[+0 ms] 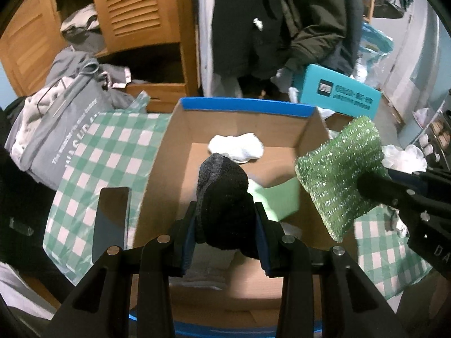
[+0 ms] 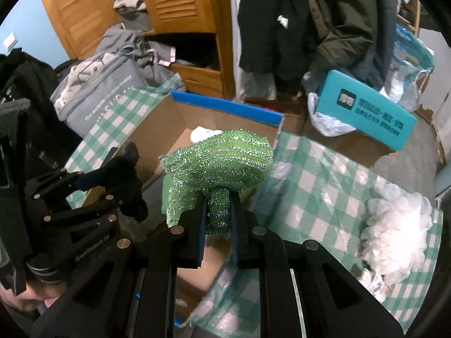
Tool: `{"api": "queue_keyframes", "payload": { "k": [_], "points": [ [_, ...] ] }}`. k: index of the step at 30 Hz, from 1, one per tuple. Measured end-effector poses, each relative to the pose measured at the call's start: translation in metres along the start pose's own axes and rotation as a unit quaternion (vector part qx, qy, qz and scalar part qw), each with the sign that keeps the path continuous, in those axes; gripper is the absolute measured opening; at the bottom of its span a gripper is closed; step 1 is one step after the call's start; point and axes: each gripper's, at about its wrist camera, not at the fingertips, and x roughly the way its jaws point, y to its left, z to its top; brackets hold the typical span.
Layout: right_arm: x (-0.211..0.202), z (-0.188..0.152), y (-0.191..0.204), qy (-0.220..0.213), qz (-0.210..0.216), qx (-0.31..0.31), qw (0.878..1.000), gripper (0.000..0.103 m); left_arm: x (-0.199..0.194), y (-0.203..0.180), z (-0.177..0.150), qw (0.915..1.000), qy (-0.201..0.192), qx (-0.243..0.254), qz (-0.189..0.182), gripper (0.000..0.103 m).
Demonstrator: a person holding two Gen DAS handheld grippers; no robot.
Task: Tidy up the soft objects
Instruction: 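Lower the black sock and green scrubber into the box and open both grippers, then move both tools out of the box toward the white mesh loofah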
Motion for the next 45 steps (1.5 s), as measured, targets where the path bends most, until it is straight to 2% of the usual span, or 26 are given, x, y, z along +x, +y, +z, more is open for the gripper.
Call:
{"api": "queue_keyframes", "payload": {
  "k": [12,15,16,18,19,20,24,33,45],
  "points": [
    [0.027,0.002,0.013,0.032,0.019,-0.012,0.999,0.015,0.01,0.011,-0.002,0.9998,0.016,-0.01,0.011,0.04],
    [0.027,0.002,0.012,0.032,0.02,-0.012,0.999,0.027,0.01,0.011,-0.001,0.9996,0.017,-0.011,0.017,0.044],
    [0.026,0.002,0.012,0.031,0.019,-0.012,0.999,0.031,0.01,0.01,-0.001,0.9996,0.017,-0.012,0.018,0.049],
    [0.025,0.002,0.011,0.028,0.016,-0.01,0.999,0.049,0.008,0.009,-0.001,0.9996,0.015,-0.011,0.022,0.064],
    [0.024,0.001,0.009,0.026,0.015,-0.007,1.0,0.053,0.007,0.008,-0.001,0.9996,0.012,-0.009,0.025,0.071],
    [0.023,0.001,0.008,0.024,0.014,-0.005,1.0,0.057,0.005,0.007,0.0,0.9996,0.006,-0.007,0.027,0.073],
    [0.016,0.0,0.001,0.018,0.005,0.001,1.0,0.06,0.0,0.004,0.002,0.9995,-0.001,-0.002,0.032,0.078],
    [0.001,-0.007,-0.02,0.007,-0.019,0.019,1.0,0.063,-0.004,-0.013,0.004,0.9998,-0.005,0.007,0.018,0.078],
    [-0.026,-0.032,-0.075,-0.004,-0.056,0.073,0.996,0.063,-0.01,-0.062,0.009,0.9989,-0.013,0.044,-0.005,0.079]
  ]
}}
